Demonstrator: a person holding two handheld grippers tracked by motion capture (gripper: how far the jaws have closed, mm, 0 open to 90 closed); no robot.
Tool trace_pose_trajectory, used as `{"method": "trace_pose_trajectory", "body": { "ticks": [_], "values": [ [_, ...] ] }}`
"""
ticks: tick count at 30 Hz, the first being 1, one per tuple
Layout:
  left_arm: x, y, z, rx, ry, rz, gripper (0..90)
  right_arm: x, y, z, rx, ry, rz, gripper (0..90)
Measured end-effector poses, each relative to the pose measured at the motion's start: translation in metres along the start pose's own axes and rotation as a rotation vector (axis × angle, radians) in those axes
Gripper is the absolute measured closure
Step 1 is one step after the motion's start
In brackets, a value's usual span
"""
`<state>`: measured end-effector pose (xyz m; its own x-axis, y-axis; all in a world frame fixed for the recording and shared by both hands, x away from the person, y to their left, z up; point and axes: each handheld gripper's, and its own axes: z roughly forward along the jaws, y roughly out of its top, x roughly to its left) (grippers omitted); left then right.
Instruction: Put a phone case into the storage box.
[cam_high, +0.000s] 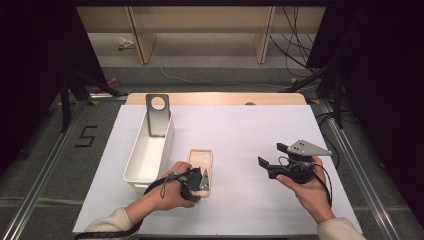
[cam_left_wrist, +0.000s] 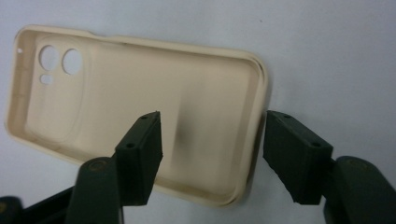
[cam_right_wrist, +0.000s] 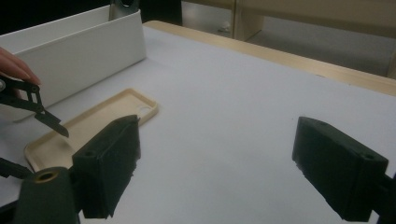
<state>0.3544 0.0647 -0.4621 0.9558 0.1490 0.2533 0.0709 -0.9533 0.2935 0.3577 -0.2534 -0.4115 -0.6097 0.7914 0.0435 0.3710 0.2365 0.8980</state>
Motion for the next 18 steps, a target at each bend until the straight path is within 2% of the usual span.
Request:
{"method": "trace_pose_trajectory", "body": {
  "ticks": [7, 14, 17, 18],
  "values": [
    [-0.0002, 0.0008, -0.0007, 0.004, -0.043, 0.008, 51.9, 0.0002, -0.0002, 0.0002, 0.000, 0.001, 0.001, 16.0],
    [-0.0010, 0.0021, -0.0010, 0.013, -0.069, 0.025, 60.9, 0.0003, -0.0002, 0.0002, 0.000, 0.003, 0.000, 16.0],
    [-0.0025, 0.0022, -0.0010, 0.016, -0.086, 0.018, 64.0, 0.0004, -0.0001, 0.0002, 0.005, 0.004, 0.000, 16.0],
    [-0.0019, 0.0026, -0.0011, 0.015, -0.081, 0.034, 64.8, 0.0004, -0.0001, 0.0002, 0.005, 0.004, 0.000, 16.0]
  ]
}}
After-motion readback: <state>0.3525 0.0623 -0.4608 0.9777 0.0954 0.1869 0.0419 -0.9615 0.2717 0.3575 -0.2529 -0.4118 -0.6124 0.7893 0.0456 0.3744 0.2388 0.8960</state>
